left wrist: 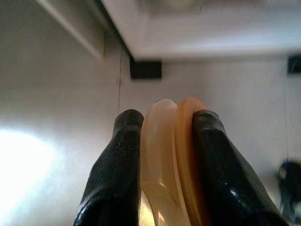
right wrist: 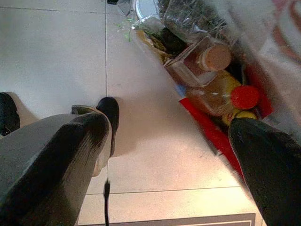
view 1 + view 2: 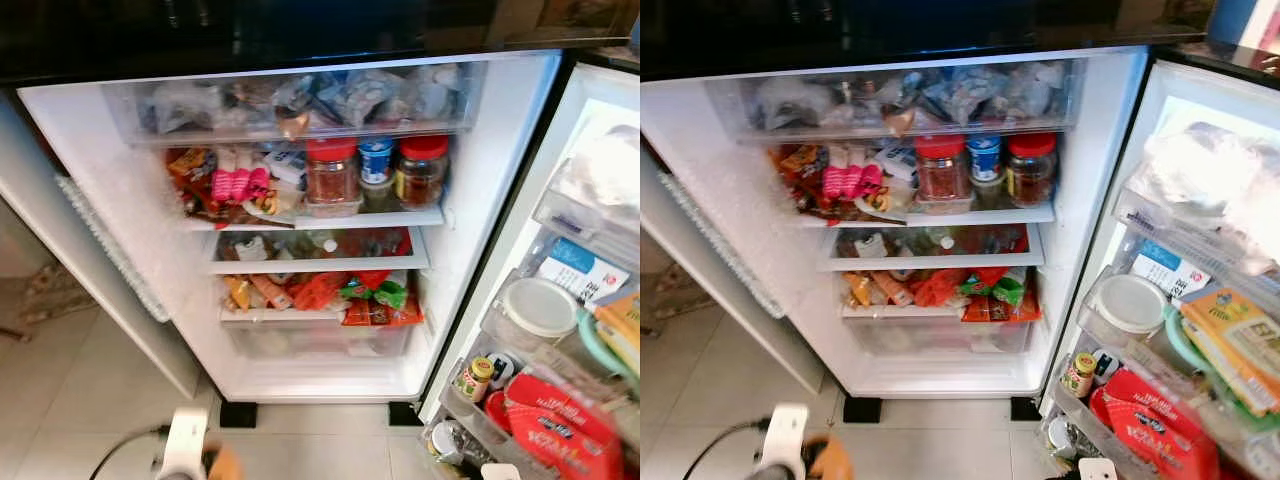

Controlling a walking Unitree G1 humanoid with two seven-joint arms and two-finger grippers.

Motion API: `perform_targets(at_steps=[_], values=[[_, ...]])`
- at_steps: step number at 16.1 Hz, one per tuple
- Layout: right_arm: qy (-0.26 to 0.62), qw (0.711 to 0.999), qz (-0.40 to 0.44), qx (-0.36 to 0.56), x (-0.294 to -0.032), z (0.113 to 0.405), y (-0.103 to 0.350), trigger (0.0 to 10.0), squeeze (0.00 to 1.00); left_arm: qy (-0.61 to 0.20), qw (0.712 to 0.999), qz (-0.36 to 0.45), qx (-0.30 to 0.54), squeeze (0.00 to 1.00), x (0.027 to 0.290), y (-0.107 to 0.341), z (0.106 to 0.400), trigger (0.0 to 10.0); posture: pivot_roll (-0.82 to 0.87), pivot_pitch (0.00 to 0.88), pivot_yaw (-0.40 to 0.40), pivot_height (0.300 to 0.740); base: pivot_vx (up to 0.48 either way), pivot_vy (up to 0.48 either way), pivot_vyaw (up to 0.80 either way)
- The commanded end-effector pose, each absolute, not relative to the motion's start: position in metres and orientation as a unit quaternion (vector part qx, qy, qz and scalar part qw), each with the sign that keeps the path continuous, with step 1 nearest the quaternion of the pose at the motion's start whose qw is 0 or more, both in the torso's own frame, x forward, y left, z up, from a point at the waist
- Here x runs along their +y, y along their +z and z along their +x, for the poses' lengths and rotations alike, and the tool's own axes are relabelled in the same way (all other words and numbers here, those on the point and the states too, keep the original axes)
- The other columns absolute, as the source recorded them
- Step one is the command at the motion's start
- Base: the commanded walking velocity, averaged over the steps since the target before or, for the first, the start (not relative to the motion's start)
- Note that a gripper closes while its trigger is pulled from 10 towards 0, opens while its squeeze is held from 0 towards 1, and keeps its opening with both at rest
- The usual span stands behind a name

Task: Restocking fridge

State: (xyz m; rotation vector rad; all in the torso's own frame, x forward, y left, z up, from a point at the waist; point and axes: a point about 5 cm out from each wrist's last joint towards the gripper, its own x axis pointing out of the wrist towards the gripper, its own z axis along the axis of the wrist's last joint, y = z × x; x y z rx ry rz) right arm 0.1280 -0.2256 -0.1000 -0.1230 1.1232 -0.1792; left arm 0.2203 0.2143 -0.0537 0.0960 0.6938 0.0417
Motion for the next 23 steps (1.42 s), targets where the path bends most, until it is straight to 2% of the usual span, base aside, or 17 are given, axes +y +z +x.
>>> perform_targets(at_steps=[1, 2, 3, 5, 6, 8, 9, 10, 14, 17, 20, 23], values=[[-0.087, 0.843, -0.053, 0.527, -0.224, 0.128, -0.100, 10.0, 0.00, 0.027, 0.972, 0.060, 0.226, 0.00, 0.225, -0.010, 0.268, 10.0, -0.06, 0.000, 0.070, 0.740, 0.000, 0.000, 0.00], [-0.087, 0.843, -0.054, 0.528, -0.225, 0.128, -0.100, 10.0, 0.00, 0.023, 0.979, 0.065, 0.191, 0.00, 0.226, 0.003, 0.279, 10.0, -0.05, 0.000, 0.069, 0.740, 0.000, 0.000, 0.00], [-0.084, 0.842, -0.057, 0.529, -0.225, 0.127, -0.100, 10.0, 0.00, -0.001, 0.988, 0.032, 0.149, 0.00, 0.217, 0.016, 0.290, 10.0, -0.04, 0.001, 0.068, 0.740, 0.000, 0.000, 0.00], [-0.097, 0.843, -0.071, 0.524, -0.227, 0.127, -0.100, 10.0, 0.00, 0.001, 0.983, -0.104, 0.148, 0.00, 0.204, 0.012, 0.288, 10.0, -0.05, 0.014, 0.071, 0.740, 0.000, 0.000, 0.00], [-0.108, 0.844, -0.069, 0.521, -0.228, 0.126, -0.100, 10.0, 0.00, 0.013, 0.965, -0.227, 0.131, 0.00, 0.198, 0.014, 0.290, 10.0, -0.05, 0.017, 0.067, 0.740, 0.000, 0.000, 0.00], [-0.101, 0.846, -0.069, 0.519, -0.228, 0.127, -0.099, 10.0, 0.00, 0.009, 0.948, -0.299, 0.111, 0.00, 0.198, 0.017, 0.291, 10.0, -0.04, 0.022, 0.061, 0.740, 0.000, 0.000, 0.00], [-0.099, 0.848, -0.067, 0.516, -0.228, 0.127, -0.099, 10.0, 0.00, 0.001, 0.921, -0.378, 0.097, 0.00, 0.202, 0.019, 0.288, 10.0, -0.04, 0.025, 0.060, 0.740, 0.000, 0.000, 0.00], [-0.100, 0.849, -0.068, 0.515, -0.228, 0.127, -0.099, 10.0, 0.00, -0.011, 0.913, -0.398, 0.090, 0.00, 0.203, 0.021, 0.287, 10.0, -0.04, 0.025, 0.058, 0.740, 0.000, 0.000, 0.00], [-0.085, 0.856, -0.062, 0.507, -0.227, 0.129, -0.098, 10.0, 0.00, -0.047, 0.905, -0.414, 0.087, 0.00, 0.197, 0.028, 0.287, 10.0, -0.04, 0.025, 0.057, 0.740, 0.000, 0.000, 0.00], [-0.063, 0.855, -0.071, 0.509, -0.225, 0.130, -0.098, 10.0, 0.00, -0.063, 0.911, -0.398, 0.093, 0.00, 0.194, 0.032, 0.290, 10.0, -0.05, 0.018, 0.060, 0.740, 0.000, 0.000, 0.00], [0.037, 0.836, -0.169, 0.520, -0.224, 0.136, -0.097, 10.0, 0.00, -0.072, 0.917, -0.380, 0.100, 0.00, 0.193, 0.033, 0.291, 10.0, -0.05, 0.000, 0.063, 0.730, 0.000, 0.000, 0.00], [0.037, 0.847, -0.142, 0.511, -0.222, 0.136, -0.097, 10.0, 0.00, -0.082, 0.921, -0.368, 0.097, 0.00, 0.187, 0.038, 0.296, 10.0, -0.05, 0.000, 0.062, 0.730, 0.000, 0.000, 0.00]])
